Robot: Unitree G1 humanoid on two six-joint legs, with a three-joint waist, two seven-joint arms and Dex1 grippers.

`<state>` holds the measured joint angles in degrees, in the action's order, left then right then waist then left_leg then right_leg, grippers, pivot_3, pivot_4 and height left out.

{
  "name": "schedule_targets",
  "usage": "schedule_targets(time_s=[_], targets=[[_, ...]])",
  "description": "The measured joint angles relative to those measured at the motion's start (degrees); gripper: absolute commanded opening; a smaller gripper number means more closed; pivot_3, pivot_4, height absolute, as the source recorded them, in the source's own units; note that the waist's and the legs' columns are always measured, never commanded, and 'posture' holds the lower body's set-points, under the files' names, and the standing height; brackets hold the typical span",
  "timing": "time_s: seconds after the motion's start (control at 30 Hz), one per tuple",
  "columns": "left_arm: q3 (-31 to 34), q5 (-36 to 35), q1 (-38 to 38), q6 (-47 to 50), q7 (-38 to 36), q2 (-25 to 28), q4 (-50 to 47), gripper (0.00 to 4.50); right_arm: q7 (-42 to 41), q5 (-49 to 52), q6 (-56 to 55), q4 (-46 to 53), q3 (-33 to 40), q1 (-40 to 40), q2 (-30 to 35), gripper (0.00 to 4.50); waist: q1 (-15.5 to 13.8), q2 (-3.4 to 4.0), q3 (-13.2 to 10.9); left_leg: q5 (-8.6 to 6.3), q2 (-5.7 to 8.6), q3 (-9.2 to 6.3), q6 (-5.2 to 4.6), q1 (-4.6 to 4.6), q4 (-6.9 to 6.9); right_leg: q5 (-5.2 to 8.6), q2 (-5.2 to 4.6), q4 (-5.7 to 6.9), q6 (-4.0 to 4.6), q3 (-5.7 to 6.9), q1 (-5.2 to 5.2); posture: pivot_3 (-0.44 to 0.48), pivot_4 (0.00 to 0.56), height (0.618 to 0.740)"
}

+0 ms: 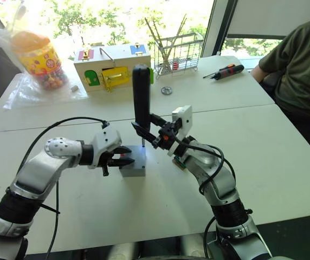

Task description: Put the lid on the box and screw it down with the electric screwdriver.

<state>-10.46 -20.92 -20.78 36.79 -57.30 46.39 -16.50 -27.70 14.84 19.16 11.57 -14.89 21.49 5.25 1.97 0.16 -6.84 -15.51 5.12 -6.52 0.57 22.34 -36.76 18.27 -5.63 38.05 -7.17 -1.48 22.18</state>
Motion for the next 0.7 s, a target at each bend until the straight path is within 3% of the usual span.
schedule_targets(time_s=[0.13, 0.43, 0.7], targets=[[-0.2, 0.78, -0.37, -0.77, 0.05, -0.93, 0.77, 1.68, 0.27, 0.12, 0.77, 0.92, 0.09, 0.72, -0.08, 1.89, -0.29, 0.02, -0.01, 0.0, 0.01, 0.0, 0.0, 0.0, 0.0, 0.0, 0.0, -0.01, 0.0, 0.0, 0.0, 0.0, 0.15, 0.74], [0.35, 0.72, -0.47, -1.31, -0.48, -2.25, 0.91, 1.68, 2.03, 6.28, 14.98, 5.92, 5.0, 8.0, 0.87, 1.89, -1.17, 0.1, -0.49, 0.02, 0.0, -0.02, 0.03, 0.13, 0.01, 0.0, -0.04, -0.04, 0.0, 0.0, 0.12, 0.0, 0.15, 0.74], [2.37, -0.79, -5.63, 0.74, 3.71, -7.1, 4.64, 1.68, 11.23, 17.37, 27.98, 9.24, 21.56, 20.79, 2.57, 1.89, -1.32, -0.12, -1.23, 0.11, 0.03, -0.11, 0.17, 0.45, -0.07, -0.01, -0.03, 0.02, 0.01, 0.06, 0.3, 0.0, 0.15, 0.74]])
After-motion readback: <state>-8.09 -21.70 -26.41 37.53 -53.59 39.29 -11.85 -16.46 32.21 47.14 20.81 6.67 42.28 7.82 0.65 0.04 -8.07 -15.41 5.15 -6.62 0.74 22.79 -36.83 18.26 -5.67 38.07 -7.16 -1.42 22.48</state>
